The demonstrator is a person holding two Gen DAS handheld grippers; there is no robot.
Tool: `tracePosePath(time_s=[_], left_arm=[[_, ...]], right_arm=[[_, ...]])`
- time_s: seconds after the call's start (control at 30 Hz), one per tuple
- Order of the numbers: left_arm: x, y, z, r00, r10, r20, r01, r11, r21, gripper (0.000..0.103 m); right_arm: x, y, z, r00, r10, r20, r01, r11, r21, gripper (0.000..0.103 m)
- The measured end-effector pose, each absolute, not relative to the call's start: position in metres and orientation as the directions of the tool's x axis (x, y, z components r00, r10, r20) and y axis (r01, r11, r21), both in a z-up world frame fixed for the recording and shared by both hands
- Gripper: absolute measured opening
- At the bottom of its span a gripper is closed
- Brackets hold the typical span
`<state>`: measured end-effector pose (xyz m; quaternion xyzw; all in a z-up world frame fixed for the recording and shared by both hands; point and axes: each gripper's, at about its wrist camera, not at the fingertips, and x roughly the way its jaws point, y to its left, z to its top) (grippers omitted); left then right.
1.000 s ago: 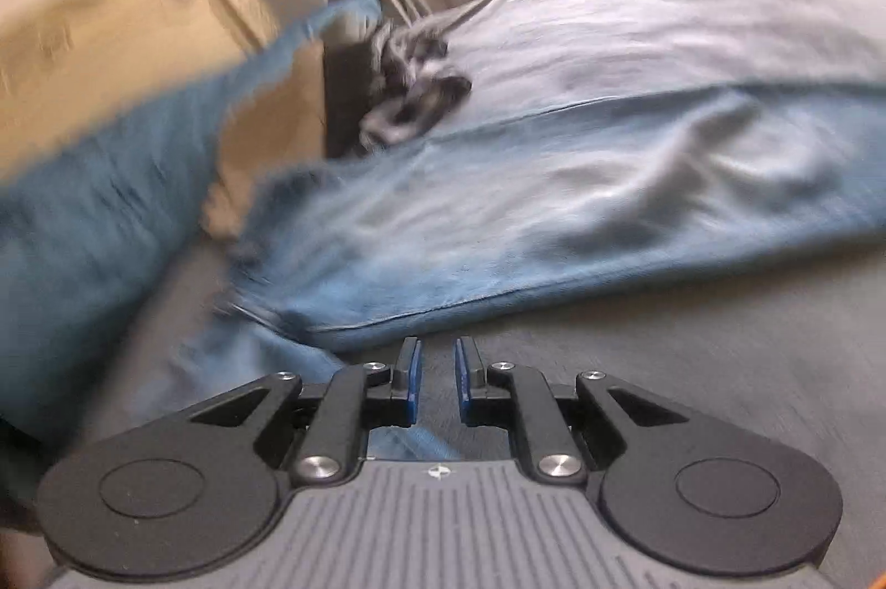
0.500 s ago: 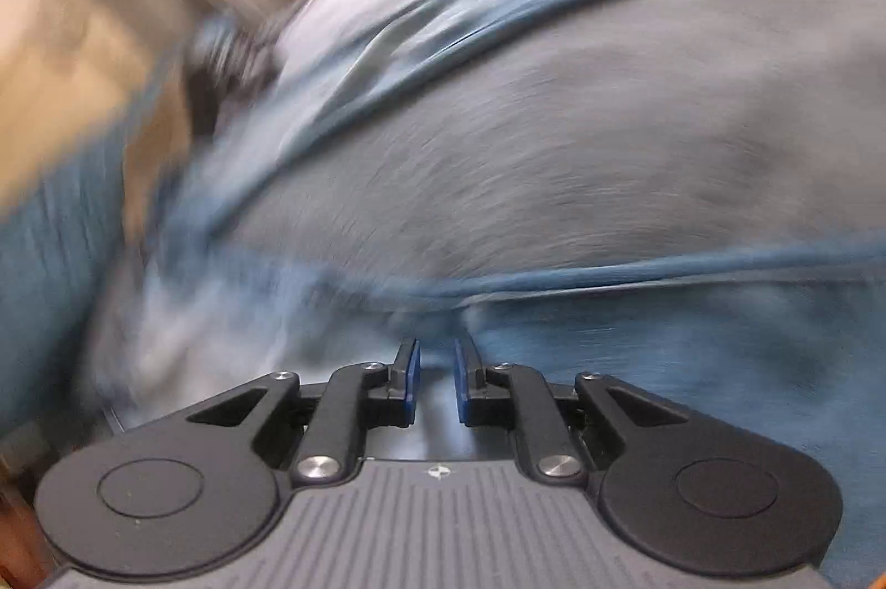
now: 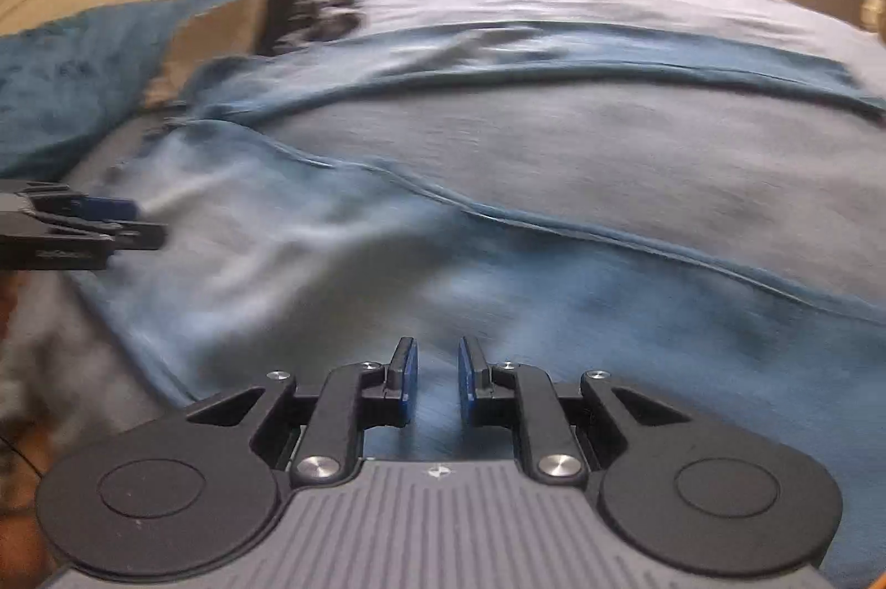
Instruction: Fold clothes
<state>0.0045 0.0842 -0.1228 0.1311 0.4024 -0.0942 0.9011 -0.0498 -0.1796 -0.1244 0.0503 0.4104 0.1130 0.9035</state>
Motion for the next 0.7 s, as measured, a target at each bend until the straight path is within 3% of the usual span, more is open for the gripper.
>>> tracePosePath(time_s=[0.43, 0.6, 0.7], left_arm=[[-0.004, 0.076, -0.129, 0.603, -0.04, -0.797, 0.263, 0.953, 0.151, 0.05], [-0.007, 0.069, -0.129, 0.599, -0.021, -0.801, 0.28, 0.942, 0.184, 0.053], [-0.008, 0.068, -0.129, 0.598, -0.004, -0.802, 0.271, 0.942, 0.198, 0.058]], right_arm=[[-0.14, -0.404, -0.123, 0.667, -0.249, -0.702, 0.486, 0.86, 0.157, 0.016], [-0.127, -0.398, -0.111, 0.734, -0.154, -0.661, 0.425, 0.864, 0.271, 0.018], [-0.107, -0.391, -0.116, 0.72, -0.099, -0.687, 0.388, 0.878, 0.28, 0.023]])
